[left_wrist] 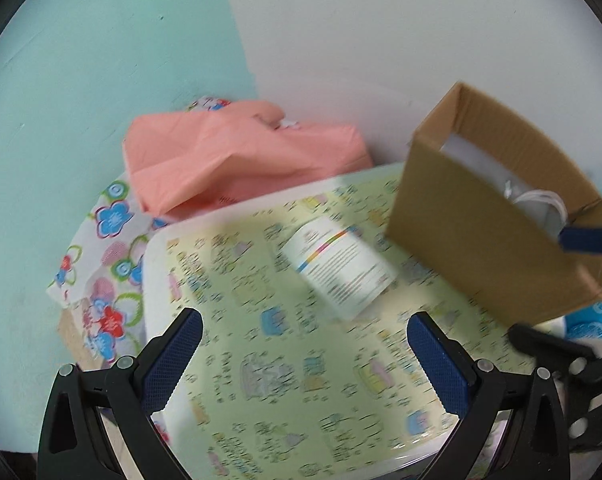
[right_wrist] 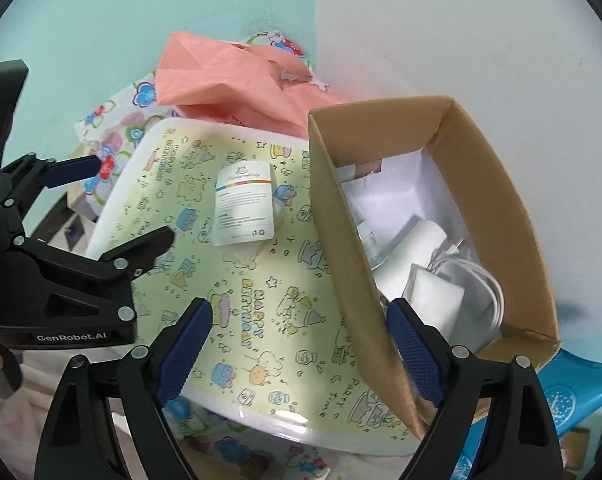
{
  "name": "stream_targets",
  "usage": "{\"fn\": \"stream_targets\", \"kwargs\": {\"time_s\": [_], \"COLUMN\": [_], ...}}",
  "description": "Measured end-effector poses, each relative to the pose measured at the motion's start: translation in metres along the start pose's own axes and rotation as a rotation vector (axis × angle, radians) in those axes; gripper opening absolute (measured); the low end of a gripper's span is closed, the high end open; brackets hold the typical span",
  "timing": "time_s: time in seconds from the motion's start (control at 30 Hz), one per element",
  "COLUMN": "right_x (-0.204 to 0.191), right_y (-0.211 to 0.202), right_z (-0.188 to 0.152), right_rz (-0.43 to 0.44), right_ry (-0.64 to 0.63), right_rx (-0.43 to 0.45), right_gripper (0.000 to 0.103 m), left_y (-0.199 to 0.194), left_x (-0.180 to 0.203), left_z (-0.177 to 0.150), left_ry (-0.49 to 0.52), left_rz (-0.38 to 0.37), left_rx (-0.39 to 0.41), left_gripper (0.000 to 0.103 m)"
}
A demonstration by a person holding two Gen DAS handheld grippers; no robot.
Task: Organize objects
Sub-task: 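Move both open tools back over the tray toward the white printed card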
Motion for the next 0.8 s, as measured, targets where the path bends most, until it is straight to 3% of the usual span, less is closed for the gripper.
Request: {"fn": "stream_targets", "kwargs": {"time_s": [0.4,0.8], "right_x": [-0.028,-0.059], "right_y": [-0.009,0.027], "right_z": [0.0,0.004], "right_rz": [-0.013,-0.001], "right_ry": [-0.023,-0.049], "right_rx": [0.027,-0.02], "right_gripper": [0.092,0.092], "left_y": [0.009,0.036], "left_x": [-0.014,-0.032], "left_z": [-0.031,-0.056], "left_ry": [-0.014,-0.022], "left_rz": [-0.03,-0.04], "left_rx": [-0.022,-0.075], "left_gripper": [0.103,0.103]}}
Point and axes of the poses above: each gripper's, at about its wrist camera, not at the fingertips, and y roughly the way its jaws point, x to its right, z to its top, the point moved 7 cm from there along y, roughly the way its jaws point, and after that the axes turned 10 degrees about y, right-handed, at the moved point
